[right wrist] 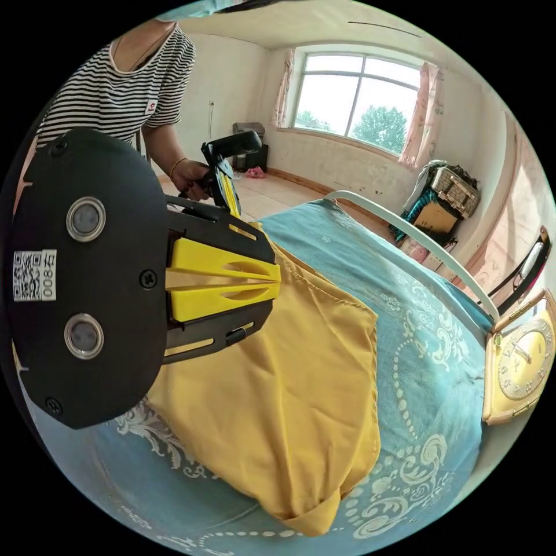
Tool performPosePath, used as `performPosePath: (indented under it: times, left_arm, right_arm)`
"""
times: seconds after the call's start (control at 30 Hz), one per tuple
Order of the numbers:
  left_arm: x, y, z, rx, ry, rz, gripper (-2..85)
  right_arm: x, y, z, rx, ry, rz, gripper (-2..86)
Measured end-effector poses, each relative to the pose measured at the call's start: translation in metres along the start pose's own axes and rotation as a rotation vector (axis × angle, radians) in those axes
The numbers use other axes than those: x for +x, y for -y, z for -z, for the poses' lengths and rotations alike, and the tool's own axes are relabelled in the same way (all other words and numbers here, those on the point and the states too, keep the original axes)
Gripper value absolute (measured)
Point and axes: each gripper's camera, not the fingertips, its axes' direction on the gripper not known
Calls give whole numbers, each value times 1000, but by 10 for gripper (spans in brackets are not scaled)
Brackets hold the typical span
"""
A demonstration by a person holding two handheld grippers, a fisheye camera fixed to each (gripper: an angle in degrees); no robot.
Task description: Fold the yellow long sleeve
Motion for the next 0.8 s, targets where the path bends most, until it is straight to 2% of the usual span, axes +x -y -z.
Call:
performPosePath:
  times: [0.07, 0.23, 0.3, 0.4, 0.53, 0.8]
  left_arm:
    - [23, -9, -7, -35, -29, -103, 28]
    - [102, -28, -51, -193, -14, -470, 70]
    - [140, -42, -78, -264, 65, -652, 77]
    - [173, -64, -114, -361, 196, -816, 78]
    - [195, -84, -141, -419, 340, -860, 67]
    - [218, -118, -145, -442, 232, -603, 55]
  right_arm:
    - [19, -41, 34, 55, 75, -67, 20]
    - [63, -129, 75, 121, 105, -295, 58]
    - [79, -158, 82, 145, 162, -380, 67]
    - [99, -194, 84, 138, 211, -483, 76]
    - [115, -223, 86, 139, 283, -555, 86]
    - [123, -249, 105, 154, 414, -542, 86]
